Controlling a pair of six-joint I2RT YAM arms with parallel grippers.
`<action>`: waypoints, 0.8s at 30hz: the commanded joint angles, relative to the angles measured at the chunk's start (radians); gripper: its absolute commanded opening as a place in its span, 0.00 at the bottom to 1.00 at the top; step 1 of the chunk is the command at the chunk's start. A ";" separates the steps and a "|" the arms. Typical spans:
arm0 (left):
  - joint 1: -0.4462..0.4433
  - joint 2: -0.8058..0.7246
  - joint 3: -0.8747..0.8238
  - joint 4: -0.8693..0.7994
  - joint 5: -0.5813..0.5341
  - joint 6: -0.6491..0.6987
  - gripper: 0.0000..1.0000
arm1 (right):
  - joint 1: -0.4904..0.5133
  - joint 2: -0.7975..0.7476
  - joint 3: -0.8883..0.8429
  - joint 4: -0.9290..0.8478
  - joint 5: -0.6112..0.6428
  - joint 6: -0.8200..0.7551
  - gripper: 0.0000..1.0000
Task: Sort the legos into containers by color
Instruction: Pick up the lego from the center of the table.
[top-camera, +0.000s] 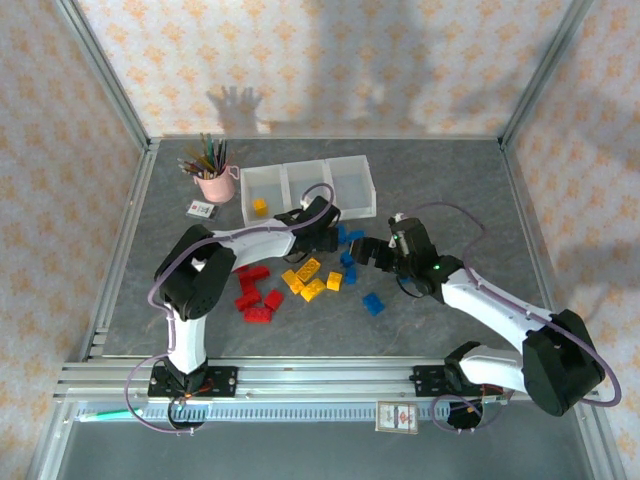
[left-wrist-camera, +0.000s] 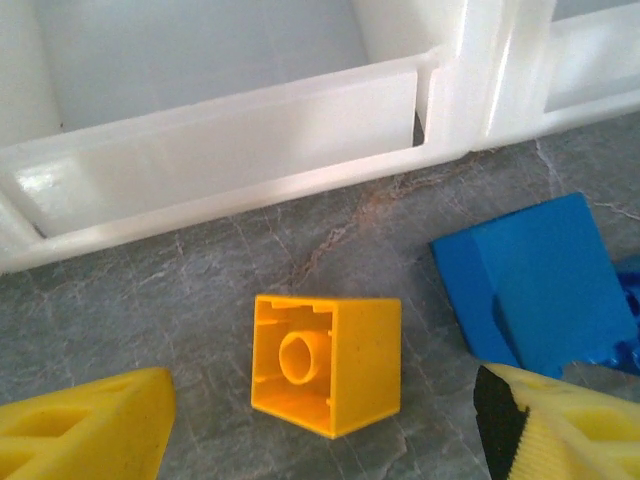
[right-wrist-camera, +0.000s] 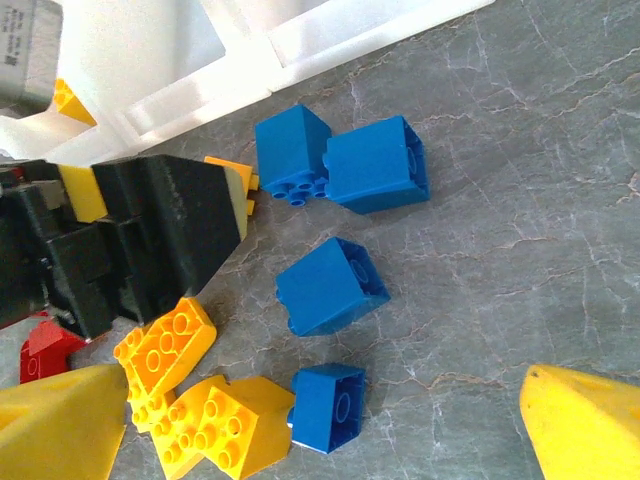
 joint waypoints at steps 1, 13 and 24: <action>0.012 0.039 0.037 -0.019 -0.044 -0.019 0.79 | -0.005 -0.005 -0.006 -0.014 -0.003 -0.014 1.00; 0.022 0.115 0.061 0.003 -0.015 -0.025 0.67 | -0.005 -0.005 -0.001 -0.015 -0.005 -0.014 1.00; 0.022 0.041 0.016 0.041 0.022 -0.035 0.49 | -0.005 -0.005 0.016 -0.043 0.009 -0.025 1.00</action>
